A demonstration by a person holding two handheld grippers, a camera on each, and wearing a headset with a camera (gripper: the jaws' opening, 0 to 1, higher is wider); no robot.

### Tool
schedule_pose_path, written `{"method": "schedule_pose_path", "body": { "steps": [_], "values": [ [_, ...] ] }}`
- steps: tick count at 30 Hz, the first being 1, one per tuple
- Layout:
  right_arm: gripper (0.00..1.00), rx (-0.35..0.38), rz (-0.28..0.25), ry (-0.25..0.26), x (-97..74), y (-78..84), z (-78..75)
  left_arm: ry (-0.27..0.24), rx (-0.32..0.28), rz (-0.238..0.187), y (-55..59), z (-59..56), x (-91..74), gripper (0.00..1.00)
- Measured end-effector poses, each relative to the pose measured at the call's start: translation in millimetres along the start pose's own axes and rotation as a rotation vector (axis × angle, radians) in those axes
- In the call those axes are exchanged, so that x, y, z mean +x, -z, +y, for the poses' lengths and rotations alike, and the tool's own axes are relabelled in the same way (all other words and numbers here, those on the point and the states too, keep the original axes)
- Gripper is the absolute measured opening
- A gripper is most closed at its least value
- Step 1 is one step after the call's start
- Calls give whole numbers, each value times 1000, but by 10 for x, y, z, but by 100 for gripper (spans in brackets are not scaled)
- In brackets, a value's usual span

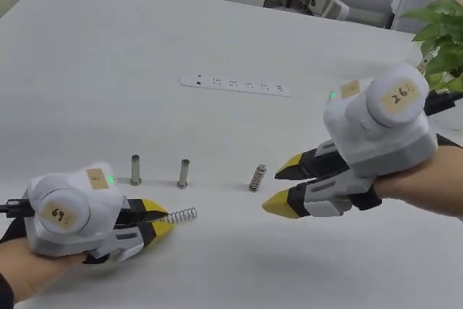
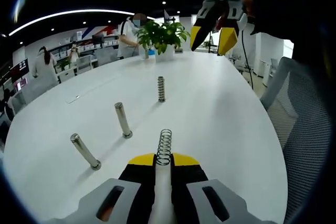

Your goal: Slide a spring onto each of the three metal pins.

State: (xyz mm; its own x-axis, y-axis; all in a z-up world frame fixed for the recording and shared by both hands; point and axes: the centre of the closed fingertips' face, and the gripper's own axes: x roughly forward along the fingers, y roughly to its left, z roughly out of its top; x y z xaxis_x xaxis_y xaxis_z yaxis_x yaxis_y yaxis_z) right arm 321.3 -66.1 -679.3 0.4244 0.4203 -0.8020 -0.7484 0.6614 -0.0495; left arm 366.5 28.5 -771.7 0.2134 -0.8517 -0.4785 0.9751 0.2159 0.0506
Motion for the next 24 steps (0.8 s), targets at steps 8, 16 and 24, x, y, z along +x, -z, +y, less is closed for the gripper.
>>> {"method": "schedule_pose_path", "body": {
  "steps": [8, 16, 24],
  "values": [
    [28, -59, -24, -62, 88, -163, 157, -11, -1, -40, -181, -131, -254, 2],
    [27, -141, -55, -154, 177, -337, 408, -37, 24, -85, -382, -281, -566, 2],
    [26, -199, -76, -225, 195, -428, 617, -52, 49, -108, -533, -445, -745, 2]
  ]
}}
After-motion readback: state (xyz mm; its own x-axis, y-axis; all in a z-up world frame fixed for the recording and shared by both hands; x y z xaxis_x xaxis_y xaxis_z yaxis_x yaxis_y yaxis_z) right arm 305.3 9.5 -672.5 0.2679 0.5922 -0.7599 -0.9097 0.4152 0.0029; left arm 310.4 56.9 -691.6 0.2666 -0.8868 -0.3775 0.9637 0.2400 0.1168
